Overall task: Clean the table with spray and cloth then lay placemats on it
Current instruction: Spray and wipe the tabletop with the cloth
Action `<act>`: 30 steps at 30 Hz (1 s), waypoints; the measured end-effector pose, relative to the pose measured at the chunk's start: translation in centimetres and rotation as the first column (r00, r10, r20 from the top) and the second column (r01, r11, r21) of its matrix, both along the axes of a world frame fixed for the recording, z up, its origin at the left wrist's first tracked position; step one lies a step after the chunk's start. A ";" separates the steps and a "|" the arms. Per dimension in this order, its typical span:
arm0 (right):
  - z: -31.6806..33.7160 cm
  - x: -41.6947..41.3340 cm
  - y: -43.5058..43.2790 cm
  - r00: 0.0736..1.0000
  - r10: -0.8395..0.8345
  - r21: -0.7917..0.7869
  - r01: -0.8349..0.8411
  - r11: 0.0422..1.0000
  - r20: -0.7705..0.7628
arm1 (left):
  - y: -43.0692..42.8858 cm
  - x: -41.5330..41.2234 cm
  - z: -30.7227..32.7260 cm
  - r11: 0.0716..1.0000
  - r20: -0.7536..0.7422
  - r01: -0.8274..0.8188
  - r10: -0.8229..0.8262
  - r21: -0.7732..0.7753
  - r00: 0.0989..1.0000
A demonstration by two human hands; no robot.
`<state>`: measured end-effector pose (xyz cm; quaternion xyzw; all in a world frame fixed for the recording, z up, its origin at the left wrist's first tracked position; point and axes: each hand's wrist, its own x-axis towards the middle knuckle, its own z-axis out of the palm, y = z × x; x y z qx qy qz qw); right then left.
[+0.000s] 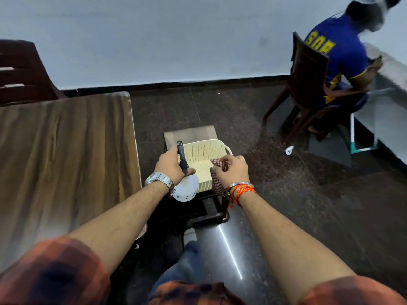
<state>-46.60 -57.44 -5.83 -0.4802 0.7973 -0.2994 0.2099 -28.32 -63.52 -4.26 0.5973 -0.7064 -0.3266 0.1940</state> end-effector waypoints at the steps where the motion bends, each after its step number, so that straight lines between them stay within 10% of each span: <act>1: -0.8 -0.7 -1.8 1.000 0.017 0.009 -0.017 1.000 -0.002 | -1.5 -0.5 -0.7 1.000 0.007 -0.007 0.007 0.003 1.000; 22: -15.2 -6.1 -19.3 0.939 0.327 0.493 -0.335 0.803 0.106 | -15.6 -7.8 -15.1 0.930 0.125 -0.175 0.142 0.322 0.982; 27: -18.1 -7.0 -20.6 0.855 0.495 0.687 -0.453 0.568 0.154 | -15.9 -8.4 -16.9 0.893 0.183 -0.181 0.113 0.412 0.977; 30: -18.4 -7.3 -21.5 0.848 0.517 0.598 -0.477 0.644 0.120 | -16.0 -7.5 -17.6 0.849 0.252 -0.219 0.106 0.480 0.962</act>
